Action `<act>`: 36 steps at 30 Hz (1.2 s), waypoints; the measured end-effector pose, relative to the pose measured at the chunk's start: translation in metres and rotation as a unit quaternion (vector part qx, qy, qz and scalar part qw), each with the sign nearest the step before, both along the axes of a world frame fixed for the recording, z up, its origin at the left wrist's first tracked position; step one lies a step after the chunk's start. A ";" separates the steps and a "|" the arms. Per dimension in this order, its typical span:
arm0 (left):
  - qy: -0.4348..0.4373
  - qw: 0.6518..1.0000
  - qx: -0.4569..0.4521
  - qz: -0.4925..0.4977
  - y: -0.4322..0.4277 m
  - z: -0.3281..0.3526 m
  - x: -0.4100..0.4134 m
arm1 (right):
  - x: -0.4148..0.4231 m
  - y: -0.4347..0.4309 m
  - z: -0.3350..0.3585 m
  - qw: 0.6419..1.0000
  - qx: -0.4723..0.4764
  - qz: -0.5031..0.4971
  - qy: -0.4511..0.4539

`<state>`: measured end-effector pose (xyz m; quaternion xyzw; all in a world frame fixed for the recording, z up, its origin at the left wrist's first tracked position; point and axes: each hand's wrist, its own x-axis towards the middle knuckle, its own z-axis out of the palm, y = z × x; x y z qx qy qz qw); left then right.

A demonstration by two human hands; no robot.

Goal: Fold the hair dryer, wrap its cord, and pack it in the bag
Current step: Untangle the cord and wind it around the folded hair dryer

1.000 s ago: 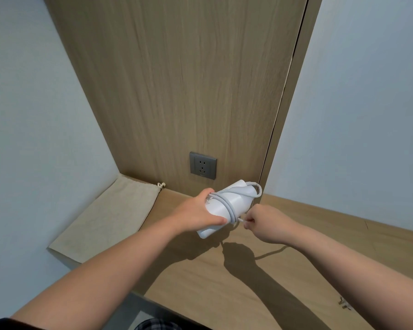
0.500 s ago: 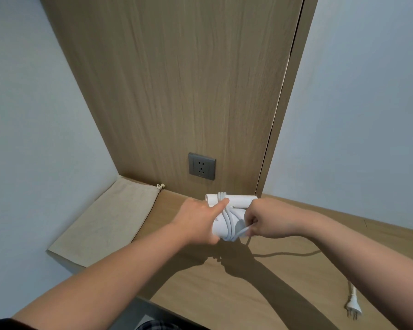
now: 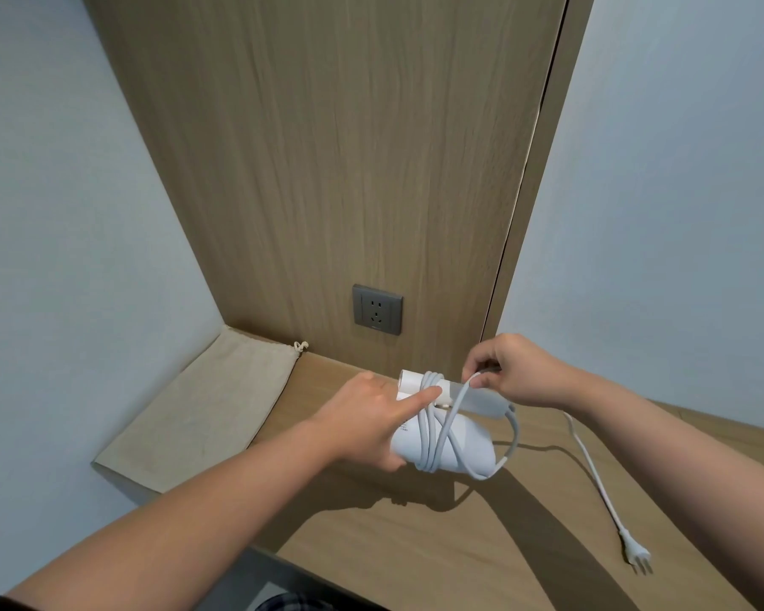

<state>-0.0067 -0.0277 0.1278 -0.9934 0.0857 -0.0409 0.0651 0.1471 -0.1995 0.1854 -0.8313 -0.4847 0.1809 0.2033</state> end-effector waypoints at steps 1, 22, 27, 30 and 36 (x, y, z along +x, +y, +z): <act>-0.002 1.000 0.001 0.000 0.000 0.001 0.000 | 0.003 0.001 -0.002 1.000 0.011 -0.015 0.003; -0.100 0.992 0.026 -0.074 0.000 0.022 0.000 | 0.016 0.005 0.013 0.990 0.041 -0.058 0.124; -0.134 0.988 0.029 -0.074 0.002 0.023 0.002 | 0.025 -0.003 0.006 0.974 0.065 -0.074 0.206; -0.139 0.986 0.028 -0.087 0.001 0.025 0.003 | 0.025 -0.003 0.006 0.964 0.063 -0.053 0.253; -0.153 0.983 0.041 -0.089 0.003 0.026 0.005 | 0.022 -0.002 0.012 0.942 0.080 -0.058 0.320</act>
